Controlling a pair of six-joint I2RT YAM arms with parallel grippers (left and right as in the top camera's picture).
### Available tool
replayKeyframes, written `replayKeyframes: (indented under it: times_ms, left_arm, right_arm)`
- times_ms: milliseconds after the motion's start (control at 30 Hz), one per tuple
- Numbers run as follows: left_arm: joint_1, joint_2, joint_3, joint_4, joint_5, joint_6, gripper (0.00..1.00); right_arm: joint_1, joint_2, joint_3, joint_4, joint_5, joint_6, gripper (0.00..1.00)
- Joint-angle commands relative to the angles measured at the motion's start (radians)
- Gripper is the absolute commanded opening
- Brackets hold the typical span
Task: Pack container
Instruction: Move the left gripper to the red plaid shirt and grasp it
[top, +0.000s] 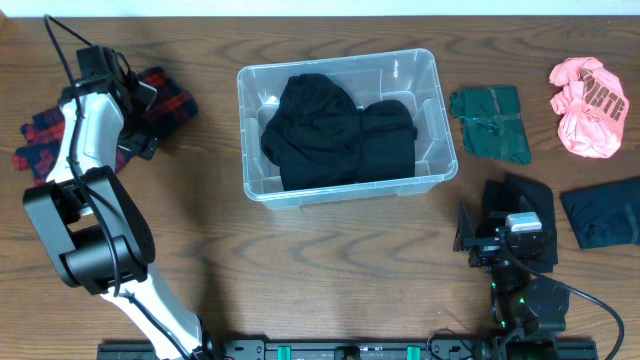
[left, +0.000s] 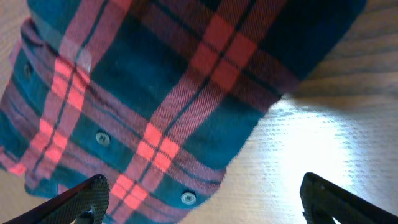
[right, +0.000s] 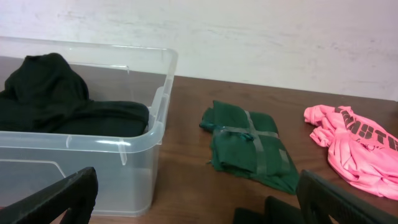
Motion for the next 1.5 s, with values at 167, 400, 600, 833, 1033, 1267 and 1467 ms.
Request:
replayKeyframes:
  times_ms: [167, 400, 600, 833, 1033, 1267, 1467]
  left_arm:
    - [0.002, 0.091, -0.011, 0.119, -0.055, 0.048, 0.98]
    - [0.002, 0.157, -0.011, 0.209, -0.097, 0.055, 0.98]
    - [0.002, 0.169, -0.011, 0.287, -0.141, 0.053, 0.99]
    - [0.001, 0.169, -0.011, 0.292, -0.141, 0.013, 0.31]
    - [-0.002, 0.169, -0.011, 0.269, -0.14, -0.164, 0.06]
    - [-0.025, 0.163, -0.01, 0.204, -0.156, -0.238, 0.06]
    - [-0.056, 0.089, 0.011, 0.172, -0.177, -0.303, 0.06]
  right_arm:
    - [-0.006, -0.006, -0.005, 0.0, -0.008, -0.016, 0.99]
    - [-0.006, -0.006, -0.005, 0.0, -0.008, -0.016, 0.99]
    - [-0.006, -0.006, -0.005, 0.0, -0.008, -0.016, 0.99]
    - [-0.006, -0.006, -0.005, 0.0, -0.008, -0.016, 0.99]
    - [-0.006, -0.006, -0.005, 0.0, -0.008, -0.016, 0.99]
    - [-0.006, -0.006, -0.005, 0.0, -0.008, -0.016, 0.99]
    - [-0.006, -0.006, -0.005, 0.0, -0.008, -0.016, 0.99]
